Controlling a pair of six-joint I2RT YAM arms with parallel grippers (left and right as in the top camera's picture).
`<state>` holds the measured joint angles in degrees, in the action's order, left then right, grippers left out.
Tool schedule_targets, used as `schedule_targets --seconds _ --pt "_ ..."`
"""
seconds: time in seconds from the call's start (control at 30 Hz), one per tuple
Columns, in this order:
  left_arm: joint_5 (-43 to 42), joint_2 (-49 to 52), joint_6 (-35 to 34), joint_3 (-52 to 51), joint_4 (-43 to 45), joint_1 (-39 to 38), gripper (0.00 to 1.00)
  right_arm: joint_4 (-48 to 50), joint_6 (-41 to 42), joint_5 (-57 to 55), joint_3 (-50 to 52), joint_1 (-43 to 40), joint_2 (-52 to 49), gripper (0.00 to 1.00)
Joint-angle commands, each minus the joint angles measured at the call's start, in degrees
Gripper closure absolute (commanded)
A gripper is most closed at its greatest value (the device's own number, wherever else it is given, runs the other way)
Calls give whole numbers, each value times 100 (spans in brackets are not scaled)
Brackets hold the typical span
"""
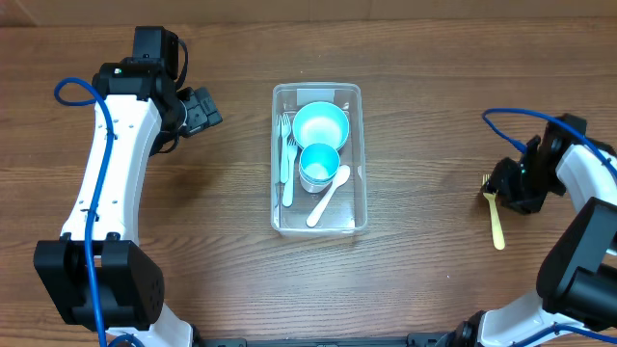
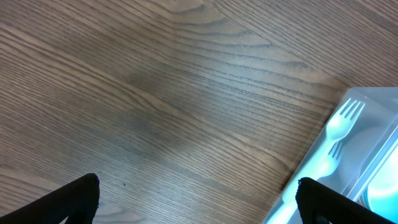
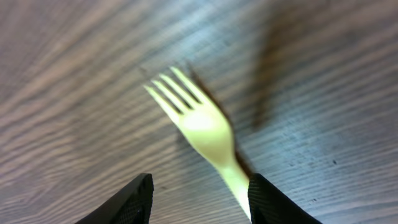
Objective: Pack container
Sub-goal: 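Move the right gripper to the yellow fork and grasp it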
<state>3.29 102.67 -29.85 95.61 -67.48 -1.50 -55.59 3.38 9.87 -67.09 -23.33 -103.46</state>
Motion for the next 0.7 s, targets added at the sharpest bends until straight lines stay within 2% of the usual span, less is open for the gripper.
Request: schedule_targets --seconds 0.0,0.1,0.43,0.67 --pt "26 -31 66 37 20 -2 0 -70 -24 -85 -339 249 -7 45" --pt "26 -31 68 37 20 -2 0 -188 -48 -485 -343 297 -7 38" --pt "28 -31 66 37 20 -2 0 -922 -407 -984 -341 297 -7 34" --pt "28 -31 66 37 20 -2 0 -988 -407 -1499 -337 297 -7 34"
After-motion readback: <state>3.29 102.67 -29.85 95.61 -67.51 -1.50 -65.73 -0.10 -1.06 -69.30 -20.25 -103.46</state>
